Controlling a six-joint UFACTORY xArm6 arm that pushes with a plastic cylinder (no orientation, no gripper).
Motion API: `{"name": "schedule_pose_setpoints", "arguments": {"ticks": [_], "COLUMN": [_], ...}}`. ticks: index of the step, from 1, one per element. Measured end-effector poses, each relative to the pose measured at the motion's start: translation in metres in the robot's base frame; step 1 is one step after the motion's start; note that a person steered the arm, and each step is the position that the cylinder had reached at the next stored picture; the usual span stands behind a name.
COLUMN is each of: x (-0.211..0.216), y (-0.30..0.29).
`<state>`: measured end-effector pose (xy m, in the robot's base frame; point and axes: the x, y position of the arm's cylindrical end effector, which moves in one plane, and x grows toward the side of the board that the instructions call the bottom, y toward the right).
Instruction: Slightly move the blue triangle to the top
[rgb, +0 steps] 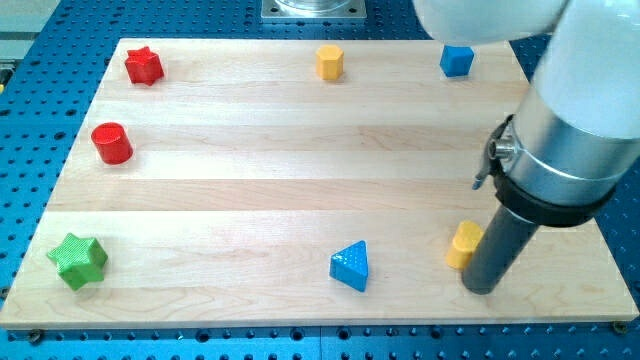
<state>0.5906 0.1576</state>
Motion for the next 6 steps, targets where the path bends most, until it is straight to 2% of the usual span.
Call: {"name": "schedule_pose_setpoints", "arguments": {"ticks": [1, 2, 4, 6], "x": [-0.008, -0.040, 0.027, 0.024], "y": [-0.016, -0.018, 0.010, -0.067]}}
